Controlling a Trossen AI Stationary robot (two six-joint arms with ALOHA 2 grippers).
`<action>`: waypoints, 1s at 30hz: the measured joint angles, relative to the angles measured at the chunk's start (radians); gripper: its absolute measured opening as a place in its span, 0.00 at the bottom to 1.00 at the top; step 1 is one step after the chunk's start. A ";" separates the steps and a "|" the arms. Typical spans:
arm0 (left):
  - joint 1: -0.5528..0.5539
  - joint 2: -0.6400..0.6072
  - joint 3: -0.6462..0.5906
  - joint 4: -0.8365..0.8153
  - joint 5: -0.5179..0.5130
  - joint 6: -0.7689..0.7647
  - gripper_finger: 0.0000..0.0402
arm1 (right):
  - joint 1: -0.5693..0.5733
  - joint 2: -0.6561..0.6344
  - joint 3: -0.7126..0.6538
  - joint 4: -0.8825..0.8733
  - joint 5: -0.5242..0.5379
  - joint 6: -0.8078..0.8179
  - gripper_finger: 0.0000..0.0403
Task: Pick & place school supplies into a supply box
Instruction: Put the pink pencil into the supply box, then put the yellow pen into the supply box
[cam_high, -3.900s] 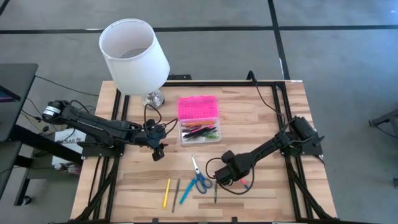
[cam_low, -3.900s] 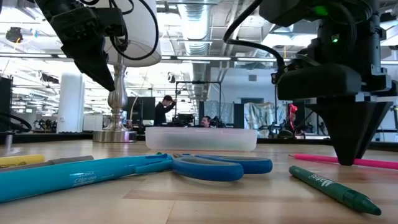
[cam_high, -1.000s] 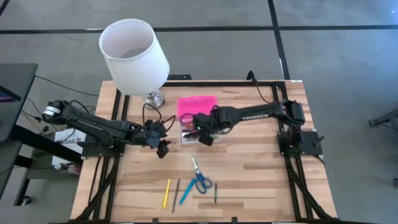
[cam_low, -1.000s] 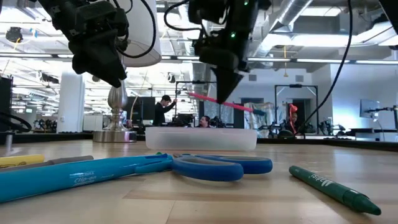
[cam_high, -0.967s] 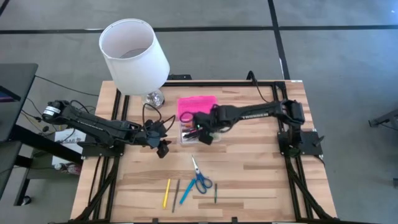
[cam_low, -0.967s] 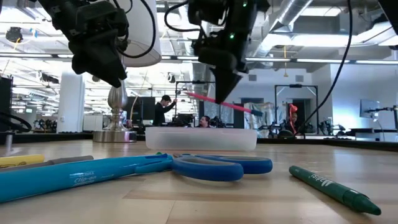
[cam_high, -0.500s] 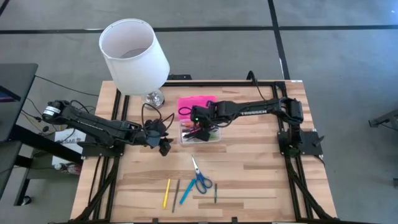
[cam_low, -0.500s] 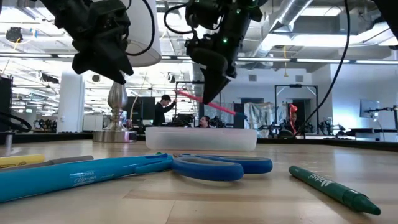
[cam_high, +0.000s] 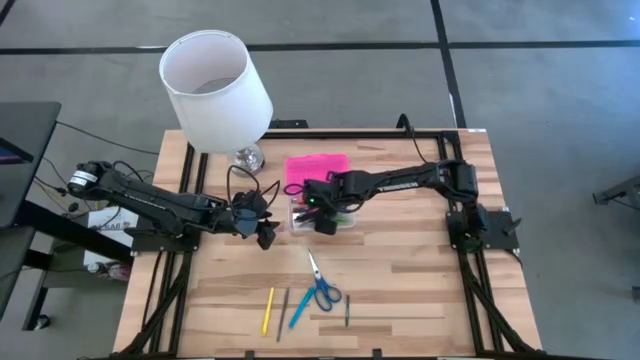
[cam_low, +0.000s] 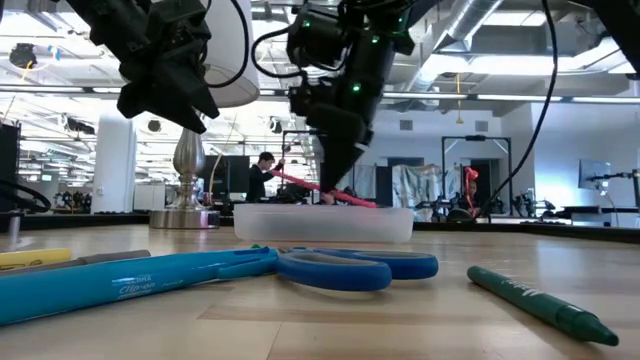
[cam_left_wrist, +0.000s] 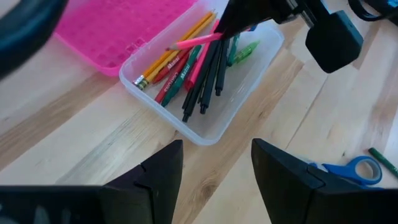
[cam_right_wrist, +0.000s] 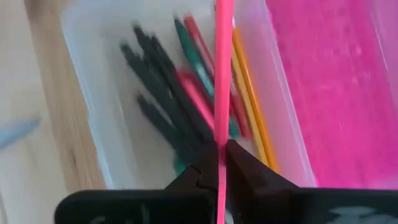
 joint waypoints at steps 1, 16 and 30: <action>0.000 0.000 0.000 -0.002 0.000 0.000 0.46 | 0.000 0.002 0.001 -0.004 0.000 0.000 0.00; -0.001 0.000 0.000 -0.001 0.008 0.001 0.46 | 0.000 0.002 0.000 -0.025 -0.008 0.010 0.22; -0.219 0.003 0.000 0.002 0.163 -0.401 0.46 | 0.047 -0.174 0.001 -0.202 -0.008 0.074 0.27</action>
